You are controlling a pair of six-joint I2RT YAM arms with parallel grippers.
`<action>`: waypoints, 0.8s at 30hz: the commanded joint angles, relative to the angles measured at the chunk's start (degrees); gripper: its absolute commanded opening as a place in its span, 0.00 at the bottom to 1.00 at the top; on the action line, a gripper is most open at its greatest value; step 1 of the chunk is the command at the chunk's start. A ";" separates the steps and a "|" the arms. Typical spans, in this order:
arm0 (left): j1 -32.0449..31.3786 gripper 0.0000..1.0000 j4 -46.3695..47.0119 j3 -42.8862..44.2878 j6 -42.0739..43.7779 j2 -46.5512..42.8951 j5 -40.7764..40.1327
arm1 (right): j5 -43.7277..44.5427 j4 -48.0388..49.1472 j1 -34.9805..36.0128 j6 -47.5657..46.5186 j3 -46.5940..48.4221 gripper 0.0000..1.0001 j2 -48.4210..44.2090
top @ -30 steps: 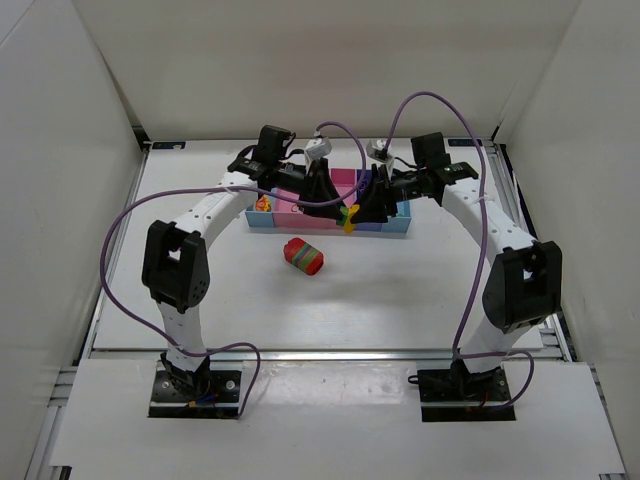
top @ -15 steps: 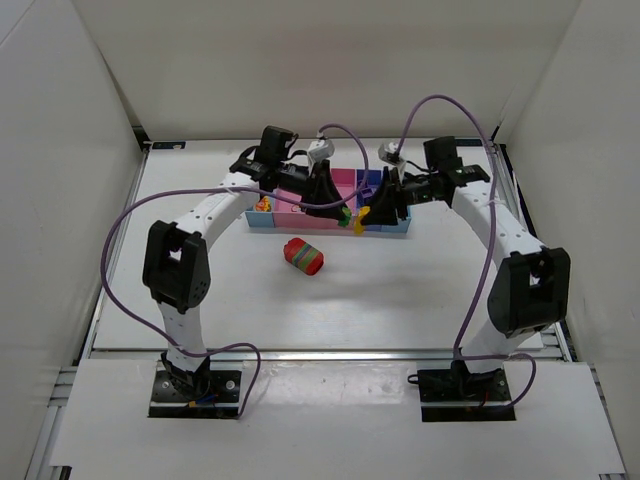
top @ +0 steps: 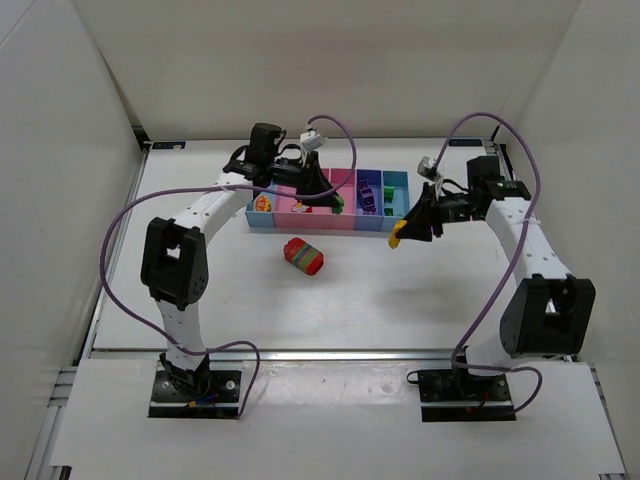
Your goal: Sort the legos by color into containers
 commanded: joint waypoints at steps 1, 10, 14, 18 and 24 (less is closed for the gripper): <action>-1.99 0.10 10.45 3.71 -11.82 1.70 -6.68 | 2.64 -2.65 -1.55 -1.26 -2.44 0.06 -6.02; -6.92 0.10 15.29 23.92 -21.50 19.45 -16.53 | 9.77 1.31 -5.94 6.30 -11.68 0.06 -18.68; -8.93 0.11 15.29 30.00 -20.89 25.61 -17.94 | 11.44 0.08 -8.49 6.74 -12.65 0.06 -21.67; -9.99 0.13 16.26 34.48 -23.35 31.85 -16.89 | 12.05 -1.42 -9.64 6.57 -11.69 0.06 -22.29; -11.48 0.17 16.96 40.99 -23.96 37.82 -18.55 | 12.32 -1.77 -10.87 7.62 -10.45 0.06 -21.24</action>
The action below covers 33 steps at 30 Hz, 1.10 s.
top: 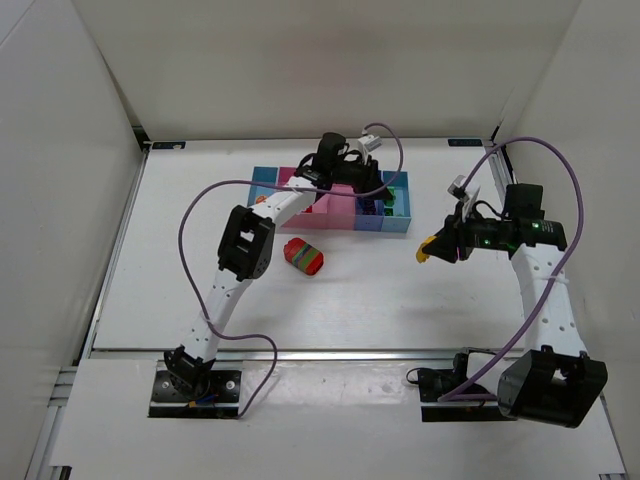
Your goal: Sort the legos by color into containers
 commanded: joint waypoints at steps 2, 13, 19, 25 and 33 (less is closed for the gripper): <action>-1.13 0.19 1.86 5.90 -0.92 0.75 -0.96 | 0.34 -0.90 -0.62 0.95 2.23 0.06 0.66; -0.87 0.84 2.03 6.96 1.09 1.37 -3.77 | 0.69 2.35 -0.53 2.01 3.54 0.06 3.82; 2.64 0.88 1.16 7.57 -0.91 -4.51 -7.37 | -0.89 8.32 0.51 5.25 4.16 0.06 6.81; 11.35 0.99 -13.94 5.82 1.09 -19.09 -14.05 | 3.68 25.01 12.65 15.26 5.74 0.06 14.10; 33.92 0.99 -10.60 -18.59 -8.66 -42.46 -2.01 | 8.86 50.86 24.58 34.78 11.69 0.05 26.40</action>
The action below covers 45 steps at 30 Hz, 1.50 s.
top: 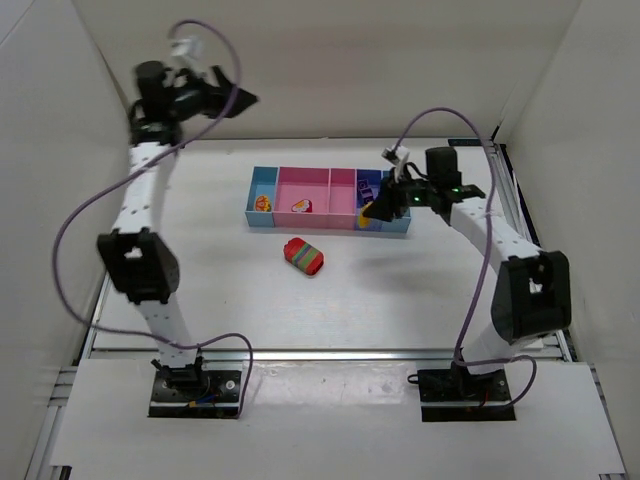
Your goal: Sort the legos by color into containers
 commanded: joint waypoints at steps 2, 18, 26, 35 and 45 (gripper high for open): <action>8.29 0.99 -5.62 -10.15 -1.58 -10.32 5.26 | 3.74 18.99 6.37 12.50 8.53 0.05 7.94; 21.41 0.99 -8.10 -31.33 -5.52 -22.19 17.57 | 17.71 29.45 23.69 13.75 37.36 0.05 36.25; 22.21 0.99 -8.45 -35.47 -4.56 -24.57 15.90 | 28.07 30.69 28.18 6.81 44.22 0.05 44.86; 22.38 0.99 -9.15 -35.73 -4.12 -24.48 15.81 | 31.69 28.50 29.68 4.43 49.59 0.22 50.32; 22.03 0.99 -10.21 -36.35 -1.31 -24.75 16.42 | 32.76 28.67 29.94 2.14 48.28 0.66 49.10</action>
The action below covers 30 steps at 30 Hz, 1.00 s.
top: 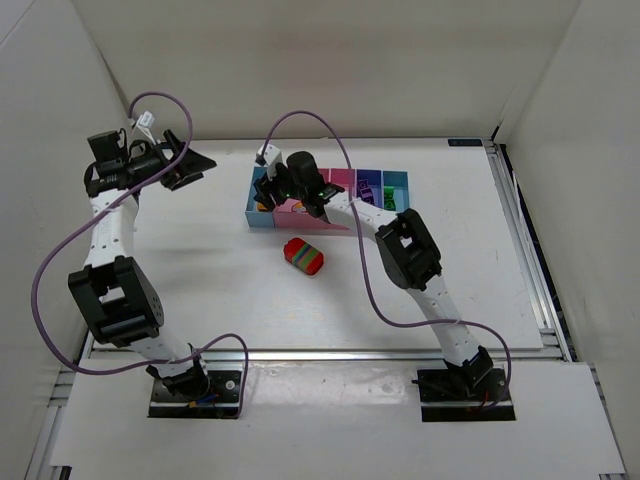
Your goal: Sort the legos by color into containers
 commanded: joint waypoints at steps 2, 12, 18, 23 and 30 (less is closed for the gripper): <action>-0.24 1.00 -0.92 -0.72 2.83 -3.21 1.49 | -2.21 3.62 -0.22 -1.62 0.06 0.69 -3.33; -4.72 0.99 -3.02 -0.11 11.33 -3.65 0.09 | -17.23 -4.86 -3.02 -3.19 -23.22 0.71 -31.69; -11.21 0.99 -20.92 5.16 33.81 -1.46 2.29 | -28.31 -32.94 -9.26 -18.21 -35.36 0.73 -47.88; -21.39 1.00 -46.04 13.15 68.39 3.63 -3.41 | -24.90 -40.58 -14.27 -19.90 -41.77 0.75 -54.12; -30.13 0.99 -48.73 10.09 94.82 4.87 -10.30 | -22.00 -39.71 -20.08 -18.67 -50.12 0.75 -59.58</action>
